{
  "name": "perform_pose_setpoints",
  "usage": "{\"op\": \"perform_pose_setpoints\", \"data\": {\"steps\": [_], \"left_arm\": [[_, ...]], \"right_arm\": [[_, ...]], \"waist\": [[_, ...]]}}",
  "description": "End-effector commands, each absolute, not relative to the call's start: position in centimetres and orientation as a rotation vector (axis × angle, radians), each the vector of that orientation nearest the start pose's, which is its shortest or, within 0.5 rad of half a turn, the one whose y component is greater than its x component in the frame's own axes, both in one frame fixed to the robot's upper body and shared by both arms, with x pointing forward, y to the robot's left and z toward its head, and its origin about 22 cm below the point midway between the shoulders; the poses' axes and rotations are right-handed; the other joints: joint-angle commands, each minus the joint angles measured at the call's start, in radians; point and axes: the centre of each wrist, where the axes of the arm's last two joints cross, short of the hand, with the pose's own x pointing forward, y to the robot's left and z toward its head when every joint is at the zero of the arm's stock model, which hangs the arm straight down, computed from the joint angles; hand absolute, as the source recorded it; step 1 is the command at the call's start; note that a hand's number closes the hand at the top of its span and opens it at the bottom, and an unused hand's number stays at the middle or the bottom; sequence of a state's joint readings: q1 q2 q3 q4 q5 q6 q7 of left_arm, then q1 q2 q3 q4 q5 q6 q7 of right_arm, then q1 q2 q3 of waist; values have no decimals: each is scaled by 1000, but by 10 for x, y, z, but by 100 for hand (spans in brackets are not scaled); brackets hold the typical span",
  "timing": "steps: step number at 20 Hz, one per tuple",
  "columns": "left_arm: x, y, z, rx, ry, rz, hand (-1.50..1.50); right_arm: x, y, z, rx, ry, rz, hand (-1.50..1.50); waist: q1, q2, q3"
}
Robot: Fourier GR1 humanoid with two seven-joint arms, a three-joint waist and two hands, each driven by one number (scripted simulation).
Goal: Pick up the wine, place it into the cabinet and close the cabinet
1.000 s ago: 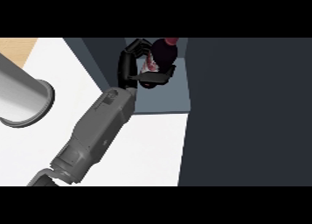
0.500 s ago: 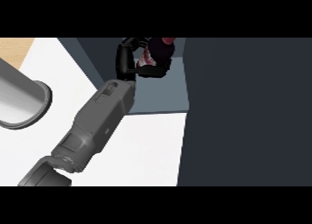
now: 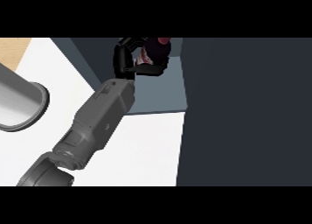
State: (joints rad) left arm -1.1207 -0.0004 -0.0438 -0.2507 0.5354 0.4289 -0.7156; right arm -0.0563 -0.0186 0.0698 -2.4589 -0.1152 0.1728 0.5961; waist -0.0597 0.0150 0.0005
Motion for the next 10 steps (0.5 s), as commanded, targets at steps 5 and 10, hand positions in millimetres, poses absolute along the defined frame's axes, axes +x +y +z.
{"op": "perform_pose_setpoints", "data": {"steps": [5, 10], "left_arm": [[436, 110, 41, 71, -1834, 274, 150], [429, 103, 28, 79, -1833, 259, 150]], "right_arm": [[148, -215, 197, 275, -1931, 290, -150], [151, -223, 199, 247, -1925, 278, -150]], "waist": [[0, 6, -1], [3, 4, -1]]}}
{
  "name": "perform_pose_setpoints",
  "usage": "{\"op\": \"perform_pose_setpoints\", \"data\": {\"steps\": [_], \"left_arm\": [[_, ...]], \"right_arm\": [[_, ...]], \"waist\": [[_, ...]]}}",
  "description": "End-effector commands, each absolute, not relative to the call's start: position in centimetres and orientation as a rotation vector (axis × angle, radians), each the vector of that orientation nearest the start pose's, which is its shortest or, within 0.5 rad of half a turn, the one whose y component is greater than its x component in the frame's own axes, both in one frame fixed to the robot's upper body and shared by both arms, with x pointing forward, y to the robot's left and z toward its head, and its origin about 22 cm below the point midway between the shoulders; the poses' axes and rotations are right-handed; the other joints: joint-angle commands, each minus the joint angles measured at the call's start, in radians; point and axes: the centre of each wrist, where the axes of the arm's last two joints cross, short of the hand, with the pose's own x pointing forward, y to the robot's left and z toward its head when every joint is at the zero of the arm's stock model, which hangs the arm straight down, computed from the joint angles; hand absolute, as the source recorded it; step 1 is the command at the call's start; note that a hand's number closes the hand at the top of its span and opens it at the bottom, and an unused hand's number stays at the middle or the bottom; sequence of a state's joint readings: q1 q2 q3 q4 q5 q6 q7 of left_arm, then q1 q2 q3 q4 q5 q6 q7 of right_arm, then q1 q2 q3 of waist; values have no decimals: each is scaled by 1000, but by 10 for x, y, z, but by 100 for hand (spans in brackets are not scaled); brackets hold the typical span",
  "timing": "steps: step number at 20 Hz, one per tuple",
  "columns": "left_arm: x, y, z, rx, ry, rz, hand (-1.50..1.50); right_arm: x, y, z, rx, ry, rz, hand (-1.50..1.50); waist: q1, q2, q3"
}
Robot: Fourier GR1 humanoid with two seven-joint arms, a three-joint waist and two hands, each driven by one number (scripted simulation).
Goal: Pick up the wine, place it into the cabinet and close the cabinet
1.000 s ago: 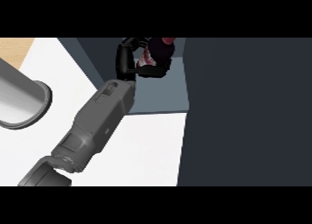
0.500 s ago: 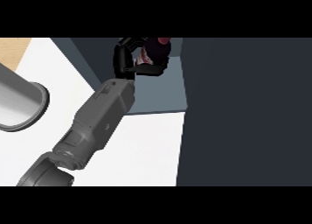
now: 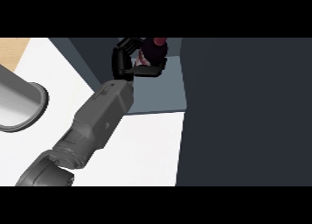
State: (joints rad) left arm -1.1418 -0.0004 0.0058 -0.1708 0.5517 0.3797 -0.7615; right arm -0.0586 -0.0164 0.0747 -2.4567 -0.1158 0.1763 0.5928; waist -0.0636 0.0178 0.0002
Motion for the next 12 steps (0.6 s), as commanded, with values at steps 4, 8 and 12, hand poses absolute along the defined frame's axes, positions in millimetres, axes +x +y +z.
{"op": "perform_pose_setpoints", "data": {"steps": [4, 8, 12], "left_arm": [[430, 102, 29, 153, -1818, 204, -150], [430, 107, 27, 183, -1820, 166, -150], [429, 123, 20, 233, -1803, 159, -150]], "right_arm": [[143, -214, 207, 269, -1922, 299, -150], [145, -218, 205, 256, -1940, 294, -150], [150, -215, 206, 271, -1945, 292, -150]], "waist": [[5, 0, -1], [-2, 4, -1], [-8, 9, -1]]}}
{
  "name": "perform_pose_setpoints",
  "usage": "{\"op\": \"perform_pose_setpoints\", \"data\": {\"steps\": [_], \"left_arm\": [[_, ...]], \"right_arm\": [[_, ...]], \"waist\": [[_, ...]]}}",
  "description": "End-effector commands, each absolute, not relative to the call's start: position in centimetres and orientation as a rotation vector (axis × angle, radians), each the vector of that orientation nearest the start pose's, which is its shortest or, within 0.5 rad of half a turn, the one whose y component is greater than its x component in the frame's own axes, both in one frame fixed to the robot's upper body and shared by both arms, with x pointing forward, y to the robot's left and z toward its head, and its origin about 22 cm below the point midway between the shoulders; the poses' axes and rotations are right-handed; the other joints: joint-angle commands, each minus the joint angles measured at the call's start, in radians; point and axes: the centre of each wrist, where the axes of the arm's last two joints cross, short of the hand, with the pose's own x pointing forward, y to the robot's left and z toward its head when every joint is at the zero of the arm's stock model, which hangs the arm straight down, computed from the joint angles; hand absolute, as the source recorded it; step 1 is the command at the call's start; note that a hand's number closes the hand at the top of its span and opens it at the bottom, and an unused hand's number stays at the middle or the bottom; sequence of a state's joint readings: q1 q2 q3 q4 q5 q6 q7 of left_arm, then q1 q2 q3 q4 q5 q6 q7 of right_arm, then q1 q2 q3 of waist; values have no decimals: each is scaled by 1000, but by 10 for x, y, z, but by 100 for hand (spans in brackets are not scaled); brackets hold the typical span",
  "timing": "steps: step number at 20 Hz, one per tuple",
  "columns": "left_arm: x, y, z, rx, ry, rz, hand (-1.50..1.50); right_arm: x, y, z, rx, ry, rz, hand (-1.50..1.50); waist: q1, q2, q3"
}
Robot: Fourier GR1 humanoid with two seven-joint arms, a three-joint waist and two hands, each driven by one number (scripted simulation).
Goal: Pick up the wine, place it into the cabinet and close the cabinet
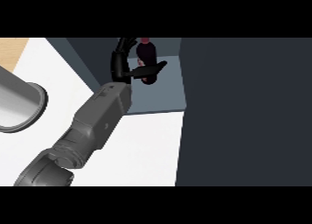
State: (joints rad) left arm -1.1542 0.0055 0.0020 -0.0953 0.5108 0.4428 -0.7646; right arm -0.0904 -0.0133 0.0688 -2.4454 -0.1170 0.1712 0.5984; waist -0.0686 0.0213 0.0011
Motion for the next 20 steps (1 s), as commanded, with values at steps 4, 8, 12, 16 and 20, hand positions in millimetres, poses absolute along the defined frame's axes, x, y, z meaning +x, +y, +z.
{"op": "perform_pose_setpoints", "data": {"steps": [4, 8, 12, 16, 20], "left_arm": [[412, 119, -10, 295, -1791, 136, -150], [421, 122, 4, 285, -1789, 109, -150], [422, 130, 4, 290, -1821, 180, -150], [422, 131, 5, 286, -1842, 184, -150], [418, 119, 0, 251, -1843, 169, -150]], "right_arm": [[153, -208, 208, 285, -1960, 285, -150], [151, -212, 202, 262, -1939, 288, -150], [157, -215, 198, 273, -1936, 311, -150], [155, -213, 198, 271, -1935, 283, -150], [151, -213, 197, 280, -1926, 316, -150]], "waist": [[-19, 10, -3], [-6, 6, -2], [-11, 11, -2], [-9, 10, -2], [-7, 7, -2]]}}
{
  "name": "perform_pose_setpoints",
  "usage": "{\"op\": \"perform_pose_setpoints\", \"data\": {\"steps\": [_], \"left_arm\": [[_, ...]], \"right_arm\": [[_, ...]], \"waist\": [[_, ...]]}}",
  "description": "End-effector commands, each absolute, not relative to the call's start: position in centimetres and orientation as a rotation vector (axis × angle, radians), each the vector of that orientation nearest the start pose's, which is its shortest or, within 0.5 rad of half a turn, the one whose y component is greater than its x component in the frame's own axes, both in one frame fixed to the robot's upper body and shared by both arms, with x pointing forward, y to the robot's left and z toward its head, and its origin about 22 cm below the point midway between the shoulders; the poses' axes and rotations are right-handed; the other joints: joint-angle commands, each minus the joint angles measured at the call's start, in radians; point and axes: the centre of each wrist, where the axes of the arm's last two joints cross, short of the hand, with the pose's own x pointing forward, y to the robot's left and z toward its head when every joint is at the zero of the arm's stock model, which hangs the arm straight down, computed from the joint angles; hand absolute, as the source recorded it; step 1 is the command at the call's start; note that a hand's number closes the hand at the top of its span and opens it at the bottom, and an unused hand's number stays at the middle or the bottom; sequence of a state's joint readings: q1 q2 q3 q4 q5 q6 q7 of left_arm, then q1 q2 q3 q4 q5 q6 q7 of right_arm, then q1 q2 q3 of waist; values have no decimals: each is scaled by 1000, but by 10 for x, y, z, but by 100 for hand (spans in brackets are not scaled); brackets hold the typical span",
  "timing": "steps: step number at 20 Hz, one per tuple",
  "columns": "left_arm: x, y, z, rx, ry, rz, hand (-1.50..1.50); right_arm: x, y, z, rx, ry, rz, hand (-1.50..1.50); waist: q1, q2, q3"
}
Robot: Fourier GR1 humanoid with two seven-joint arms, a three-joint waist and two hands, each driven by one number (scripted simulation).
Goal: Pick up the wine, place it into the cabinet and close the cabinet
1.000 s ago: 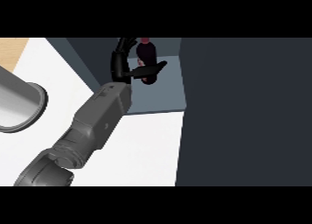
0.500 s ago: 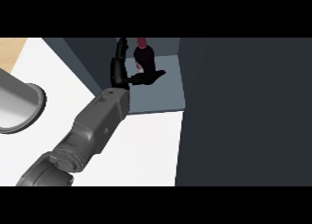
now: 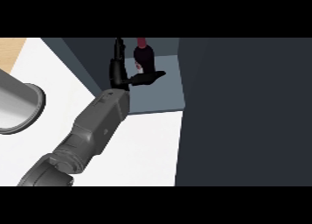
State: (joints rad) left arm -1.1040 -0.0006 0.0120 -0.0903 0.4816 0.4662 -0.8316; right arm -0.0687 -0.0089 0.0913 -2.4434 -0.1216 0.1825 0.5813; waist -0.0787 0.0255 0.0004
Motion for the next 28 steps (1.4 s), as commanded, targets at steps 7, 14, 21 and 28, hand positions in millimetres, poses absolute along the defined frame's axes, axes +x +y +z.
{"op": "perform_pose_setpoints", "data": {"steps": [7, 14, 21, 28], "left_arm": [[416, 122, -4, 169, -1878, 127, -150], [407, 123, -18, 105, -1854, 111, -150], [405, 124, -20, 18, -1865, 202, -150], [404, 121, -19, -39, -1860, 212, -150]], "right_arm": [[149, -213, 200, 279, -1937, 306, -150], [151, -204, 202, 301, -1938, 291, -150], [153, -201, 203, 307, -1929, 303, -150], [159, -198, 208, 310, -1932, 273, -150]], "waist": [[8, -1, -2], [8, -4, -2], [8, -12, -2], [14, -17, -2]]}}
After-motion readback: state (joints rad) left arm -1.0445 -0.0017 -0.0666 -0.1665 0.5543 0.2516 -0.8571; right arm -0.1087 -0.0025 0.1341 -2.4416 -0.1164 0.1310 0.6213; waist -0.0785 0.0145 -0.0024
